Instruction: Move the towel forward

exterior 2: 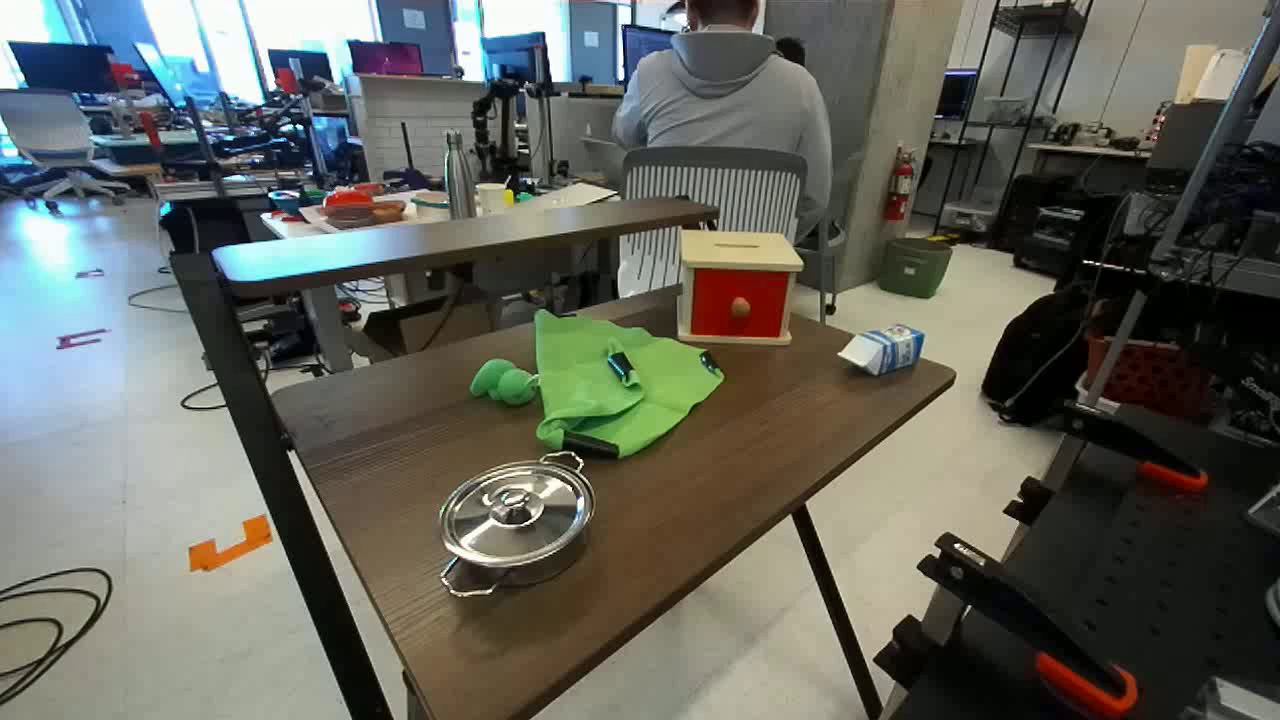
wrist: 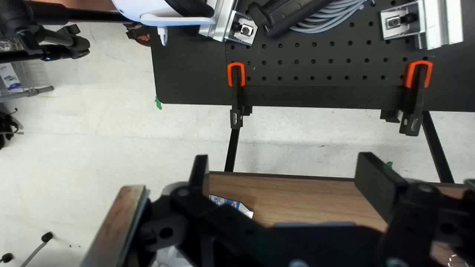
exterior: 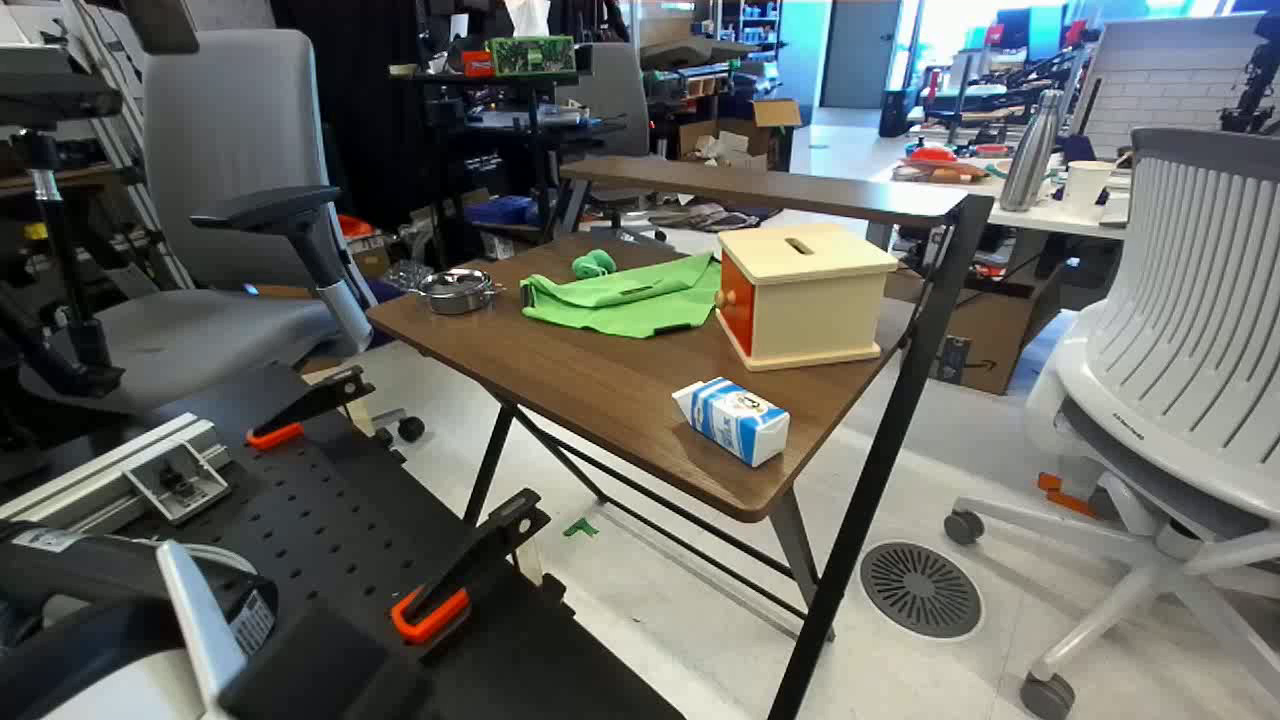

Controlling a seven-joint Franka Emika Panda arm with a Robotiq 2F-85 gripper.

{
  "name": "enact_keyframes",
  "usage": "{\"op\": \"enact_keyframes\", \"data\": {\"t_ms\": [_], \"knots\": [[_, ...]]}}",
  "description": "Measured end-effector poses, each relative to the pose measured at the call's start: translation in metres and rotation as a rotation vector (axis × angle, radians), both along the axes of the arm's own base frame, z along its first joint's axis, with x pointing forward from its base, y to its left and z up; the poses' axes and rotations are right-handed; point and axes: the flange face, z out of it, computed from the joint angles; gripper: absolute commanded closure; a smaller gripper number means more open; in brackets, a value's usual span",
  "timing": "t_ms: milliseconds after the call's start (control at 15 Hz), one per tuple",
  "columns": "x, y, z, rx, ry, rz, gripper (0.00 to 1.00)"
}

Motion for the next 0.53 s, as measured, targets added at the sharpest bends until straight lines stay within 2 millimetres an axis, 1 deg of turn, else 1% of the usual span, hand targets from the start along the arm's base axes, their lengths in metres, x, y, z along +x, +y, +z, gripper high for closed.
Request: {"op": "enact_keyframes", "data": {"t_ms": [133,333,533], "knots": [[-0.001,0.000,-0.005,0.000,0.012,0.000,0.00],[0.002,0.001,-0.002,0.002,0.000,0.005,0.00],[0.013,0.005,-0.005,0.017,-0.038,0.014,0.00]]}}
